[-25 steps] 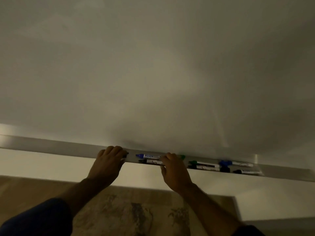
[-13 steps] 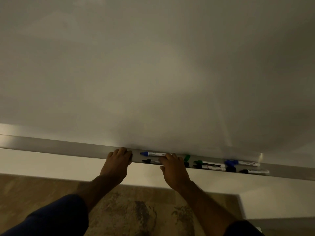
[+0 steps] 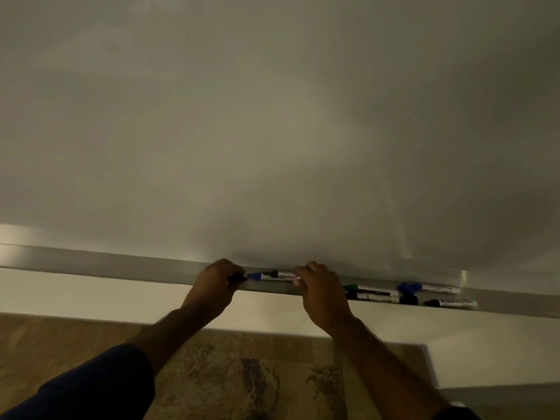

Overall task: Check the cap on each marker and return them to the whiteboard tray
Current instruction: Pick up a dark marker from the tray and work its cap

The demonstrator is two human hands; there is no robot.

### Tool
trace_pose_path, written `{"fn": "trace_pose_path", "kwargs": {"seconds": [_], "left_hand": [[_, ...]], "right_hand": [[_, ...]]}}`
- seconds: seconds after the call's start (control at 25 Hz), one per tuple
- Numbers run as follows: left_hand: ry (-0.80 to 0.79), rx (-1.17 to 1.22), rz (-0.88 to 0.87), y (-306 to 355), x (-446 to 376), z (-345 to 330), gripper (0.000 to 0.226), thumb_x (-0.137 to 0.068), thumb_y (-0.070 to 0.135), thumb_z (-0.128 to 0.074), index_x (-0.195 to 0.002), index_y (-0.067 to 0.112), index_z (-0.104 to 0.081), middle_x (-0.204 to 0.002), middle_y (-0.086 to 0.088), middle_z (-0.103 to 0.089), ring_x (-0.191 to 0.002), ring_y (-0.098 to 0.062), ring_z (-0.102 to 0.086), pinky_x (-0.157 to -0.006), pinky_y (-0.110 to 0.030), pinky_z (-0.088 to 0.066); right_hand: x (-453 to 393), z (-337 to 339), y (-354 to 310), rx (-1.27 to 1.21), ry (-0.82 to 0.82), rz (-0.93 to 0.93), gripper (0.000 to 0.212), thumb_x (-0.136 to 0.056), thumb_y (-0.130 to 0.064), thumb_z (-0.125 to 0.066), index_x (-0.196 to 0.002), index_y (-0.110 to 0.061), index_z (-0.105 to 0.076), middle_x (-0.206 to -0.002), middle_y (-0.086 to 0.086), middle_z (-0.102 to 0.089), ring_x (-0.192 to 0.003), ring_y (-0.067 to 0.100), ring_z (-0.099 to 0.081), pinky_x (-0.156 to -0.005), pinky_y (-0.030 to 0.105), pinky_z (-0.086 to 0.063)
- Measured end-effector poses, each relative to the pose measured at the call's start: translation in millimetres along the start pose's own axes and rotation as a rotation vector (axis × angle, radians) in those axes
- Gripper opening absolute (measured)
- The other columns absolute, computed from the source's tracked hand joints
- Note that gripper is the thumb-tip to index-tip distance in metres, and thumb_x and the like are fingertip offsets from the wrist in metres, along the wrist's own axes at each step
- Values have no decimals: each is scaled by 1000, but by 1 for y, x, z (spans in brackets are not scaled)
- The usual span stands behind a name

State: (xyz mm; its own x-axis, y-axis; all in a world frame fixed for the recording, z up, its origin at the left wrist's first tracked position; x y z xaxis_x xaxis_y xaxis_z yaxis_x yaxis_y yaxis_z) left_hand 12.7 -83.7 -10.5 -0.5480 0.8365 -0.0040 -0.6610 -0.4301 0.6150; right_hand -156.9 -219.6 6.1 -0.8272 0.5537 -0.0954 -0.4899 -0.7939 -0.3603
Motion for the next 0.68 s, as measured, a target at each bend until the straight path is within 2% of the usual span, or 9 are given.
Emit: {"fn": "trace_pose_path", "kwargs": {"seconds": [0.24,0.4,0.56,0.68], "left_hand": [[100,91,-33,25,-3,29,23,-77,11,-74,-99,19,-70,-94,7,-60,-76,-4,-57,-65,-7,-40],[147,187,-31,42,-7,53,31,-71,13,-80,-99,19,-69,-88,7,-66,-77,-5,-62,-66,-11,-44],[206,222,-53,57,-9,76,25,-68,13,-82,-87,23,-70,-80,12,-67,-72,0,-61,-60,-10,-44],[185,217,-71,69,-6,81,24,-68,13,-82,-86,23,-71,-80,11,-67,-73,-2,-62,-60,-10,-43]], "right_hand": [[-6,42,-25,-125,122,90,28,-94,-12,-54,-121,-14,-58,-102,12,-63,-92,26,-54,-78,39,-49],[-11,70,-37,-126,166,139,29,-90,-8,-59,-119,-13,-60,-93,13,-62,-86,26,-53,-70,39,-50],[-14,88,-42,-94,179,155,29,-89,-9,-62,-117,-13,-62,-91,12,-62,-85,26,-53,-70,38,-50],[-11,94,-47,-82,163,180,27,-90,-11,-60,-117,-14,-63,-91,12,-62,-85,25,-52,-70,37,-47]]}}
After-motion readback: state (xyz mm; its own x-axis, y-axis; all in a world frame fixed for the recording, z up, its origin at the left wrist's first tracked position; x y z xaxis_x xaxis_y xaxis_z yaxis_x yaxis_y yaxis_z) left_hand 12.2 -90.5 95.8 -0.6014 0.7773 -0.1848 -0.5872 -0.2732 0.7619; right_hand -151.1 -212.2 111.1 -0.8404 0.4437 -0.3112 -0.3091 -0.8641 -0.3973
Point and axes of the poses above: each hand's wrist, its own x-axis away from the middle knuckle, its own z-axis out of the back of the hand, y = z × x, the point moved 5 cm from there along -x, towards the middle knuckle
